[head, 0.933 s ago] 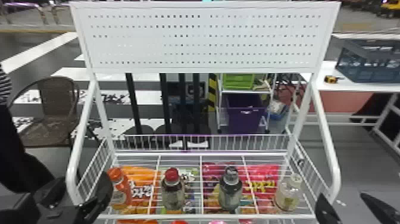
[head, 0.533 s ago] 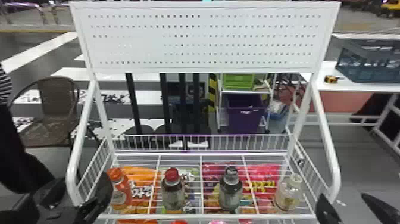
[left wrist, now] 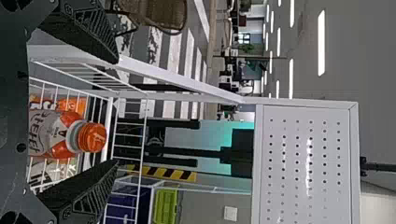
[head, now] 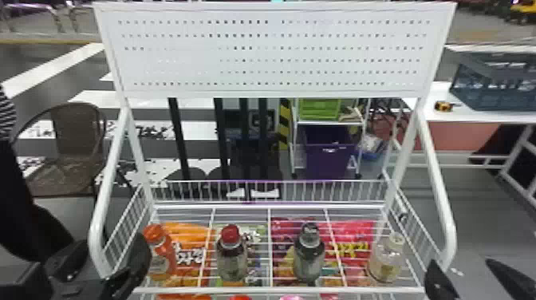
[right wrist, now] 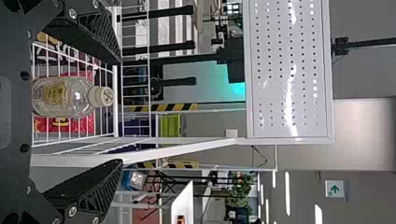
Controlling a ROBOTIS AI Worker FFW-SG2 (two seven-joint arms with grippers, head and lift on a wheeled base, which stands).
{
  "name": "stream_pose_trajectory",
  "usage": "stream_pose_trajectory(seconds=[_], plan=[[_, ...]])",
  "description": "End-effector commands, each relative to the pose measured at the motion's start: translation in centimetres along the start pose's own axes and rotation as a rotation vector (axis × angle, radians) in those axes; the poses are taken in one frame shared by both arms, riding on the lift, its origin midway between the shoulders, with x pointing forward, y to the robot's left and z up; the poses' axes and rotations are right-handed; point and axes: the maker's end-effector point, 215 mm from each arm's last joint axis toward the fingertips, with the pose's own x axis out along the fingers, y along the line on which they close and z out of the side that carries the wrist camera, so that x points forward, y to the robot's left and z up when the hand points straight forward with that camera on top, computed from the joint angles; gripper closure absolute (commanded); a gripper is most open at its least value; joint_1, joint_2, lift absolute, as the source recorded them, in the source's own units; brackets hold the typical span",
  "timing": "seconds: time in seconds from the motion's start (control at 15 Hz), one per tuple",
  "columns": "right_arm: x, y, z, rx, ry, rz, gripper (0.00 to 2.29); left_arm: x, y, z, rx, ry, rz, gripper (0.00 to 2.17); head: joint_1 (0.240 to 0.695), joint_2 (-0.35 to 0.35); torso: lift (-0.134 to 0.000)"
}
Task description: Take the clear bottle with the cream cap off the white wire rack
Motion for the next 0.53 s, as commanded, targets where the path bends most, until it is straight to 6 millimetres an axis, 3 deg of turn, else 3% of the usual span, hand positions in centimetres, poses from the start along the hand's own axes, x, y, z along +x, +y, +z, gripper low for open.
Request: stream_pose_trajectory(seconds=[0.0,0.47], plan=[[-0.12,0.00,-0.15,0.001,0.004,-0.001,0.15,-0.08,-0.05,0.19,-0.001,-0.003,-0.001,0.12,0.499,0.000,0.000],[-0.74,-0.25,-0.84,-0.004,-0.011,-0.006,0.15,-0.30,-0.07,0.26,0.001,-0.003,-0.002,0.12,0.499,0.000,0.000]])
